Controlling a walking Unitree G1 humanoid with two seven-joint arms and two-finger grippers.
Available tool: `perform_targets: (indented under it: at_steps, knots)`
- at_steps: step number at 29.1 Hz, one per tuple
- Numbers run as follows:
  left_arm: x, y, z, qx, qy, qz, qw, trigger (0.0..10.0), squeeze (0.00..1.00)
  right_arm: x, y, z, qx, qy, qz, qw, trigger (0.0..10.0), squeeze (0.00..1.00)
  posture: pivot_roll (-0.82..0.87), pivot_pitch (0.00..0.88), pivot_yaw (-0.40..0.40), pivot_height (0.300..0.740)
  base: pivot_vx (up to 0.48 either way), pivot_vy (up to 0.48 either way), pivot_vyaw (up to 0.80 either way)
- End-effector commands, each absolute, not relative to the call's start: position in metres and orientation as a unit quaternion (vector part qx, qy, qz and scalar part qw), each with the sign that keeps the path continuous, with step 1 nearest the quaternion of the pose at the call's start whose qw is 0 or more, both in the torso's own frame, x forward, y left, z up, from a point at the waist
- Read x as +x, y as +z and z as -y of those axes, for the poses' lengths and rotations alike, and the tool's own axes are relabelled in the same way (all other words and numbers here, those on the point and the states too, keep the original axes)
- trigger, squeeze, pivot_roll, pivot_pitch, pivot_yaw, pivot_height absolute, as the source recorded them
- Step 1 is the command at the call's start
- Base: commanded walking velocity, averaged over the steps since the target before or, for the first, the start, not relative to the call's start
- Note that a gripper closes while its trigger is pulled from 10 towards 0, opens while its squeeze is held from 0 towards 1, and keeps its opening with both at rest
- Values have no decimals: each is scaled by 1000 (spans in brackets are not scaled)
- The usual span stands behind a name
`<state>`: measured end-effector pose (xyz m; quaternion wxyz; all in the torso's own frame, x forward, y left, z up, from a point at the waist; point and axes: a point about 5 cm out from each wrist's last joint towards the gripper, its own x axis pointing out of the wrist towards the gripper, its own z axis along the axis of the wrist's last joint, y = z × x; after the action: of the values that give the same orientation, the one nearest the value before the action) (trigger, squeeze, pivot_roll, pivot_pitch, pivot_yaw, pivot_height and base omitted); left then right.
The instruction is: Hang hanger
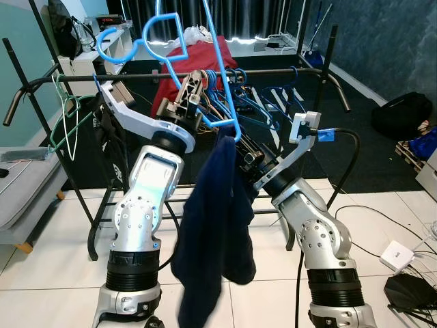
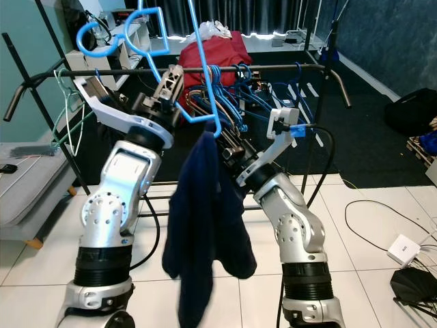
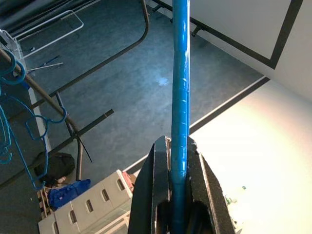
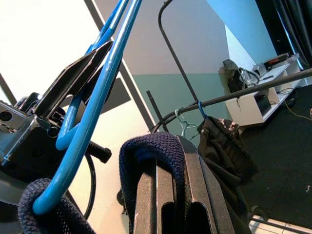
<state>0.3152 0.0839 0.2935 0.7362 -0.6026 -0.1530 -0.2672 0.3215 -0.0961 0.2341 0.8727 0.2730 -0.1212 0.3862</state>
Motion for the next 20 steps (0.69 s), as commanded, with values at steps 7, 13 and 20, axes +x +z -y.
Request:
perform_targets:
  at_steps: [7, 13, 20]
  knots:
    - [295, 299, -12, -624, -298, 154, 706, 10000, 0, 315, 248, 90, 281, 438, 138, 843, 0, 0, -43, 6, 41, 735, 0, 0, 0]
    - [315, 302, -46, -523, -196, 209, 803, 10000, 0, 312, 241, 94, 266, 441, 124, 848, 0, 0, -44, 4, 41, 735, 0, 0, 0]
    - [322, 307, -57, -444, -102, 216, 863, 10000, 0, 310, 236, 89, 247, 446, 108, 853, 0, 0, -50, 2, 40, 735, 0, 0, 0]
